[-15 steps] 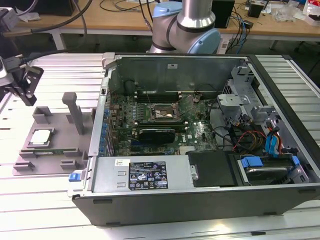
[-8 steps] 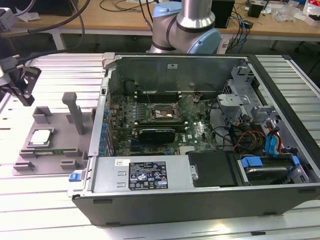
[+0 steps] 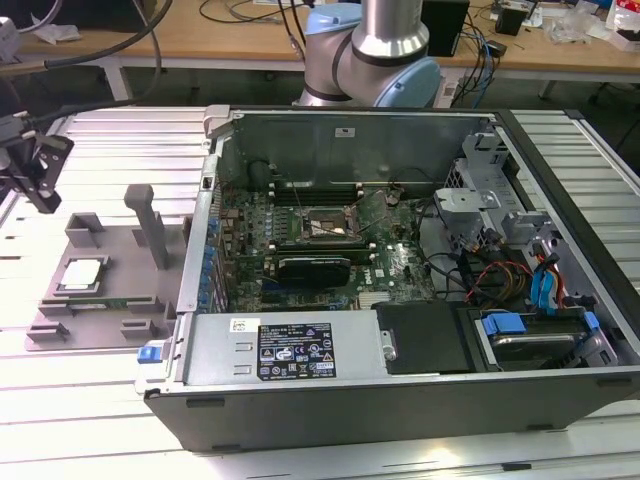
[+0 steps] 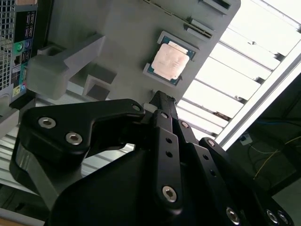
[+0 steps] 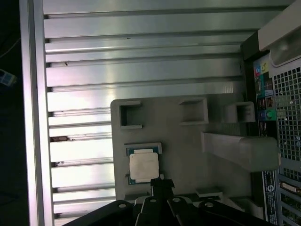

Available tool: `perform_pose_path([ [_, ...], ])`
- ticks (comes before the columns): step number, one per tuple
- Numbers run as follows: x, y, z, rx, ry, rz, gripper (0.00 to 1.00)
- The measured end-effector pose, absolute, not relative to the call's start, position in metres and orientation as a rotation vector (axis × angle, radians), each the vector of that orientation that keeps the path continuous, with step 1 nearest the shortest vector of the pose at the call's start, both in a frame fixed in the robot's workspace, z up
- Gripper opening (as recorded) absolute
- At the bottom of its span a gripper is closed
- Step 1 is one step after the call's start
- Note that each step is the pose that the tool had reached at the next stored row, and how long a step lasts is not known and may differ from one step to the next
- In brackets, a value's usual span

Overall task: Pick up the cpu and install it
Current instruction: 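Pick up the cpu and move it towards the insertion slot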

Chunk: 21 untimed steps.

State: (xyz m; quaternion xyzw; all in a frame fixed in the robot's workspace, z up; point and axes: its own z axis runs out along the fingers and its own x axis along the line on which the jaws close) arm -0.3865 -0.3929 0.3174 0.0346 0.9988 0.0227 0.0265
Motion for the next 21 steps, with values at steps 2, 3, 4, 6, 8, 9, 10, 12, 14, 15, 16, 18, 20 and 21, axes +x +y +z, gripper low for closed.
perform_pose_path([
  [2,-0.388,-0.393,0.317,0.106,3.086,0.070,0.11],
  [3,-0.390,-0.393,0.316,0.106,3.086,0.070,0.11],
  [4,-0.390,-0.393,0.315,0.106,3.086,0.070,0.11],
  [6,-0.393,-0.393,0.312,0.105,3.086,0.070,0.11],
  [8,-0.393,-0.393,0.305,0.105,3.086,0.070,0.11],
  [9,-0.393,-0.393,0.302,0.105,3.088,0.070,0.11],
  [10,-0.393,-0.393,0.299,0.106,3.090,0.070,0.11],
  [12,-0.393,-0.393,0.294,0.106,3.096,0.070,0.11],
  [14,-0.393,-0.393,0.288,0.107,3.104,0.070,0.11],
  [15,-0.393,-0.393,0.284,0.107,3.107,0.069,0.11],
  [16,-0.393,-0.393,0.280,0.107,3.113,0.069,0.11],
  [18,-0.393,-0.393,0.272,0.108,3.121,0.069,0.11],
  [20,-0.393,-0.393,0.264,0.108,3.128,0.069,0.11],
  [21,-0.393,-0.393,0.261,0.108,3.130,0.069,0.11],
])
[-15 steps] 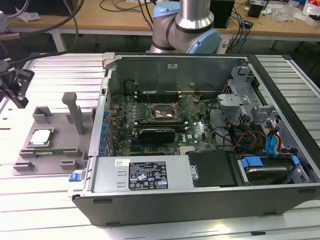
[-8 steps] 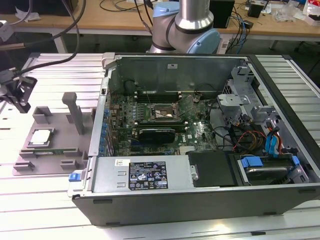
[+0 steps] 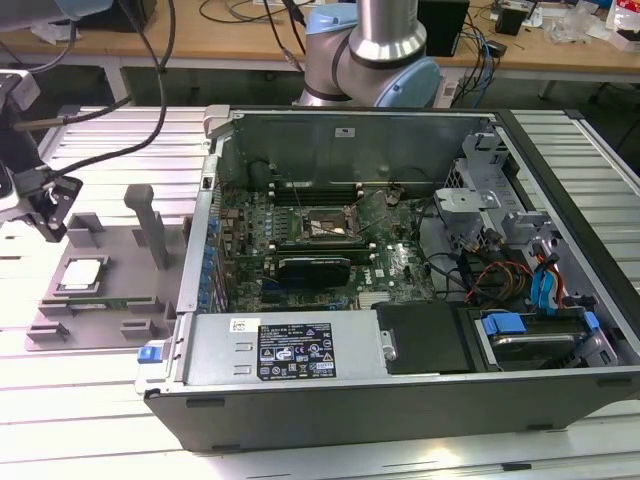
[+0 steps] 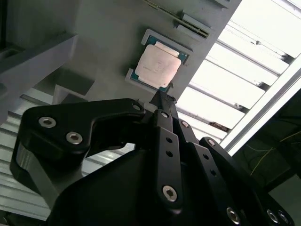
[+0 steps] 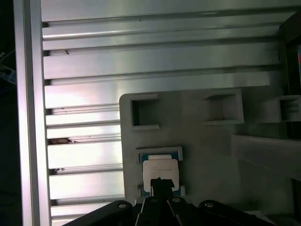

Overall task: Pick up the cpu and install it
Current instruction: 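Pick up the cpu and move it towards the insertion slot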

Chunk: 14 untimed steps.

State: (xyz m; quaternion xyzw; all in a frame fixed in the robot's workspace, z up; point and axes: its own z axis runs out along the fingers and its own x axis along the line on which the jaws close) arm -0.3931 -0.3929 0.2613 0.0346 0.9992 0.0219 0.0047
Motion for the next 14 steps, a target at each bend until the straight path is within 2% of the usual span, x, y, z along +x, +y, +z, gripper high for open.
perform_pose_path([
  [14,-0.390,-0.395,0.239,0.042,3.132,0.067,0.11],
])
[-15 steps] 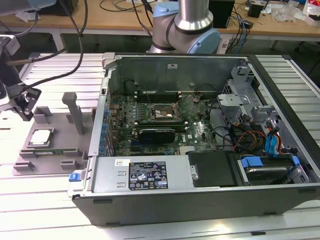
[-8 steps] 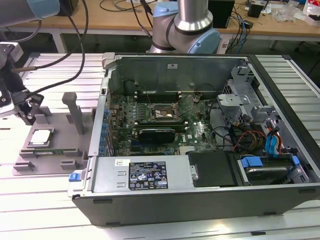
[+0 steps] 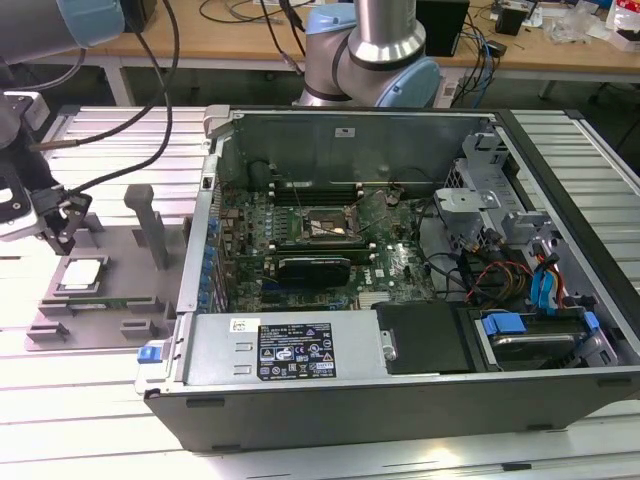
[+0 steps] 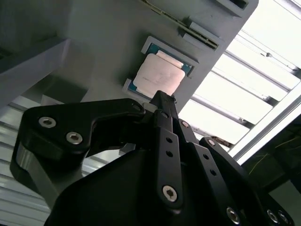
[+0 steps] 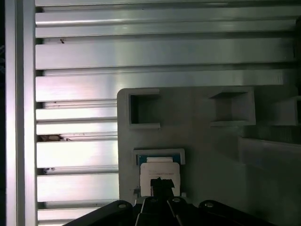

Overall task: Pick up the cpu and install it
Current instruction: 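Pick up the cpu and move it towards the insertion slot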

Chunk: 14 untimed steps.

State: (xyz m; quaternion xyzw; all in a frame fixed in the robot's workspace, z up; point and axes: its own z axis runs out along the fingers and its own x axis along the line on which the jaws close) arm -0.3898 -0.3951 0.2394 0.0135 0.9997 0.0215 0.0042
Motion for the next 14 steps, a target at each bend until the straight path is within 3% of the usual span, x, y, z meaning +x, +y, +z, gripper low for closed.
perform_pose_path([
  [14,-0.388,-0.396,0.217,-0.108,3.133,0.068,0.11],
])
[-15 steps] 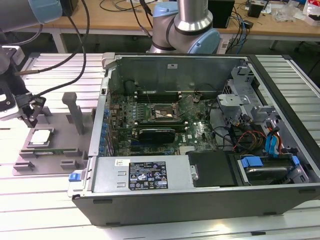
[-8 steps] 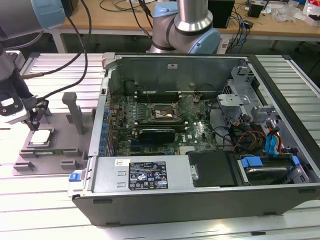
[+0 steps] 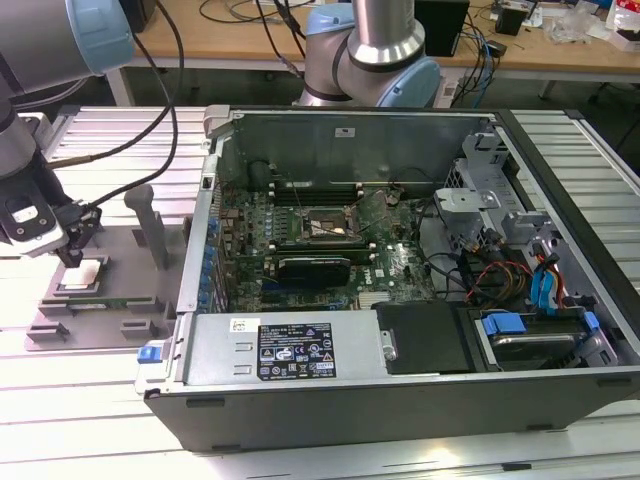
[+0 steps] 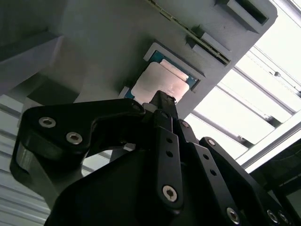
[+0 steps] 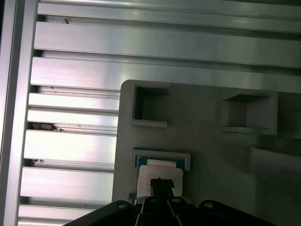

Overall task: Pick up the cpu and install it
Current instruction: 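Pick up the cpu and move it towards the insertion slot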

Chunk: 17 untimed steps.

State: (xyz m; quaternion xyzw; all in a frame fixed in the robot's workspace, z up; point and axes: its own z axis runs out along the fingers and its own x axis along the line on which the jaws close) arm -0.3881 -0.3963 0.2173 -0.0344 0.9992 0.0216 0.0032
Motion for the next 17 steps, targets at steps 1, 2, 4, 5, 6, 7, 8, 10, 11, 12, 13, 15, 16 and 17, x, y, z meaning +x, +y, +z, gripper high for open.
perform_pose_path([
  [1,-0.3882,-0.3963,0.2173,-0.108,3.133,0.068,0.11],
  [2,-0.3881,-0.3963,0.2172,-0.108,3.133,0.068,0.11],
  [4,-0.3881,-0.3963,0.2171,-0.108,3.132,0.068,0.17],
  [5,-0.3881,-0.3963,0.2171,-0.108,3.132,0.068,0.24],
  [6,-0.3881,-0.3963,0.2171,-0.108,3.132,0.068,0.29],
  [7,-0.3881,-0.3963,0.2171,-0.108,3.132,0.068,0.36],
  [8,-0.3881,-0.3963,0.2171,-0.108,3.132,0.068,0.36],
  [10,-0.3881,-0.3963,0.2170,-0.108,3.133,0.068,0.54],
  [11,-0.3881,-0.3963,0.2170,-0.108,3.132,0.068,0.54],
  [12,-0.3881,-0.3963,0.2169,-0.108,3.132,0.068,0.60],
  [13,-0.3881,-0.3963,0.2170,-0.108,3.132,0.068,0.66],
  [15,-0.3881,-0.3963,0.2163,-0.108,3.132,0.068,0.66],
  [16,-0.3881,-0.3963,0.2135,-0.108,3.132,0.068,0.66],
  [17,-0.3881,-0.3963,0.2112,-0.108,3.132,0.068,0.66],
])
